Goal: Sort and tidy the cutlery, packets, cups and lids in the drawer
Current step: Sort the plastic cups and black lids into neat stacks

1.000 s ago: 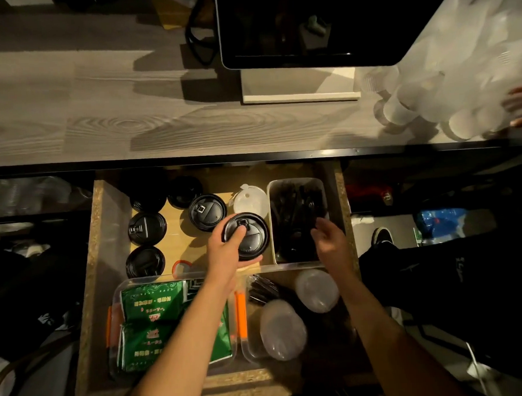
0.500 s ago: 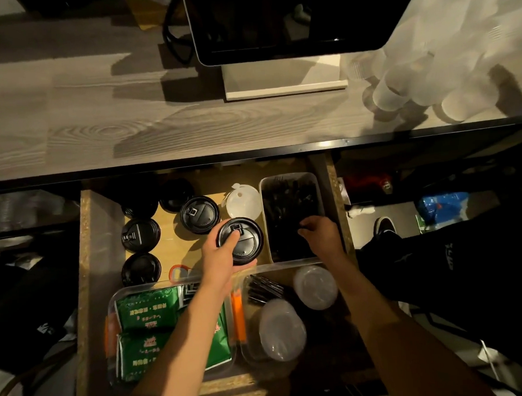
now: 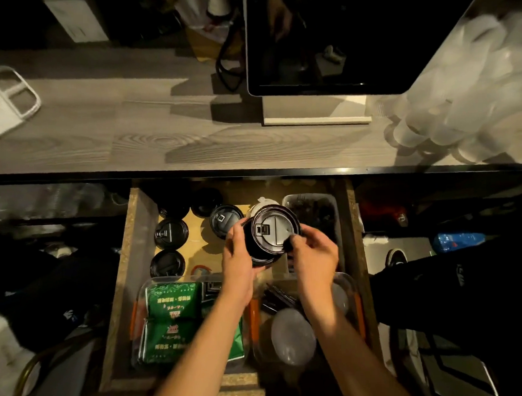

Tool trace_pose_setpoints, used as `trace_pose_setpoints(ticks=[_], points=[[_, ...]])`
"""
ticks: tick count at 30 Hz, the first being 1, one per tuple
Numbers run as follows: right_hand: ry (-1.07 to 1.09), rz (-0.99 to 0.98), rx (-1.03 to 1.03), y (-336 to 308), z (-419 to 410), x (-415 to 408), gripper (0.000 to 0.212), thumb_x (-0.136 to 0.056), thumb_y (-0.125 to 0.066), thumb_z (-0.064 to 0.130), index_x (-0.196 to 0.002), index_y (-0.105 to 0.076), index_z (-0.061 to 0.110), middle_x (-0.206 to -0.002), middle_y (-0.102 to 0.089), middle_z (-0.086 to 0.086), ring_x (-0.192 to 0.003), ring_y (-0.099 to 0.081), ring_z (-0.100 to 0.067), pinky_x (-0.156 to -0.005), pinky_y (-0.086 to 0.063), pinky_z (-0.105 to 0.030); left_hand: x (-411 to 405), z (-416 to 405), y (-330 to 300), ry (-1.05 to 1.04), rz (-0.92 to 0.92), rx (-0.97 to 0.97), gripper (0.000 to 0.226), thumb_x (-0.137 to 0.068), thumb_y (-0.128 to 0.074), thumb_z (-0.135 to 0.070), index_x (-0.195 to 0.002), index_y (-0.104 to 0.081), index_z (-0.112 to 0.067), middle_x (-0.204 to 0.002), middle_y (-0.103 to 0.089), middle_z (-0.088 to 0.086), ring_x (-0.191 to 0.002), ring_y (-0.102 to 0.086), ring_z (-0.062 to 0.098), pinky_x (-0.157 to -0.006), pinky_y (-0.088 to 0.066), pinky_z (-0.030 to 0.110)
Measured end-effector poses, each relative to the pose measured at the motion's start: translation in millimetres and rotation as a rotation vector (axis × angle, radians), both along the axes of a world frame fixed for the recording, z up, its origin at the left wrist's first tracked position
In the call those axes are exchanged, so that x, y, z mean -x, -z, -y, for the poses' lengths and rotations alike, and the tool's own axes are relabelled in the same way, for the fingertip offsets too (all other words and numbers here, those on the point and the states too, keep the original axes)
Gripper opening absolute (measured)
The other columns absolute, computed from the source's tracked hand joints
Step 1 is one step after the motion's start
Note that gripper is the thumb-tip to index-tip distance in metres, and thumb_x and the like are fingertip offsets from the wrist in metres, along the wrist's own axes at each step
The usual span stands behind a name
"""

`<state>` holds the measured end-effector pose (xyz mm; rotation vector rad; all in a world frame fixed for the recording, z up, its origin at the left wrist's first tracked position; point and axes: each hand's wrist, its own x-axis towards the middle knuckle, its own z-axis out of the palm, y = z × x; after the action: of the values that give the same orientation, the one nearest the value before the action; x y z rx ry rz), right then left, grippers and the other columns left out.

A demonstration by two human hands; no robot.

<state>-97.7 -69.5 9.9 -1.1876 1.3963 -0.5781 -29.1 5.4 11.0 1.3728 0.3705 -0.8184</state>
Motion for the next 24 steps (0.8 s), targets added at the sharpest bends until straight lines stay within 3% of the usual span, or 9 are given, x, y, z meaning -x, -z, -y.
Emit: trace_pose_setpoints(ticks=[4,7,10,14,18,21,24], points=[[-0.127,-0.142,0.079,-9.7,-25.1,-11.5,0.038,-0.085,-0.066,0.006,-0.120,-0.064,0.022,-0.076,-0.066,0.002,-0.071,-0.064,-0.013,-0.077,-0.056,-0.035,3.2,-20.0,-7.9,0.031,0.110,0.020,0.050,-0.077,-0.067,-0.069,-0.123,-0.056,-0.051,-0.140,-0.055,-0.005,-0.129,-0.052,0.020,-0.105,-0.045,0.055],[-0.337,-0.182,0.126,-14.0,-40.4,-12.7,0.042,-0.087,-0.066,0.013,-0.126,-0.060,0.029,-0.072,-0.064,0.007,-0.063,-0.059,-0.007,-0.064,-0.052,-0.024,-2.7,-39.5,-4.9,-0.002,0.129,-0.005,0.031,-0.088,-0.068,-0.038,-0.115,-0.060,-0.051,-0.132,-0.060,-0.003,-0.121,-0.059,0.019,-0.100,-0.051,0.054],[-0.549,-0.275,0.284,-16.5,-47.8,-16.4,0.041,-0.089,-0.067,0.030,-0.128,-0.059,0.031,-0.093,-0.065,0.008,-0.078,-0.061,-0.006,-0.072,-0.053,-0.025,-9.4,-57.8,-4.9,-0.046,0.103,0.037,0.031,-0.100,-0.056,-0.015,-0.112,-0.061,-0.043,-0.119,-0.061,-0.009,-0.106,-0.063,0.014,-0.089,-0.058,0.052],[-0.684,-0.229,0.477,-20.3,-51.4,-31.0,0.037,-0.089,-0.070,0.027,-0.125,-0.063,0.032,-0.099,-0.054,0.009,-0.091,-0.055,-0.006,-0.079,-0.048,-0.022,-17.9,-79.7,-7.5,-0.040,0.090,0.024,0.031,-0.098,-0.058,-0.017,-0.115,-0.065,-0.043,-0.131,-0.059,0.001,-0.114,-0.062,0.023,-0.079,-0.061,0.049],[-0.830,-0.289,0.513,-24.7,-57.8,-48.9,0.024,-0.090,-0.067,0.021,-0.114,-0.071,0.024,-0.089,-0.058,0.010,-0.075,-0.058,-0.006,-0.071,-0.050,-0.025,-25.3,-98.2,-12.9,-0.119,0.053,0.033,0.029,-0.097,-0.061,-0.020,-0.104,-0.067,-0.048,-0.127,-0.063,0.000,-0.114,-0.061,0.023,-0.084,-0.058,0.052],[-0.773,-0.267,0.456,-25.7,-68.5,-57.9,0.019,-0.088,-0.068,0.019,-0.107,-0.072,0.020,-0.081,-0.062,0.011,-0.070,-0.061,-0.006,-0.066,-0.052,-0.026,-30.4,-112.4,-11.7,-0.178,0.026,0.080,0.031,-0.092,-0.067,-0.025,-0.117,-0.063,-0.042,-0.128,-0.063,0.000,-0.116,-0.061,0.024,-0.089,-0.055,0.058],[-0.747,-0.264,0.391,-20.4,-86.9,-65.4,0.023,-0.088,-0.066,0.017,-0.111,-0.070,0.019,-0.074,-0.064,0.010,-0.066,-0.062,-0.006,-0.062,-0.051,-0.024,-35.4,-121.2,-11.4,-0.215,0.025,0.100,0.036,-0.086,-0.072,-0.027,-0.117,-0.063,-0.042,-0.125,-0.066,0.000,-0.113,-0.065,0.023,-0.090,-0.056,0.056]])
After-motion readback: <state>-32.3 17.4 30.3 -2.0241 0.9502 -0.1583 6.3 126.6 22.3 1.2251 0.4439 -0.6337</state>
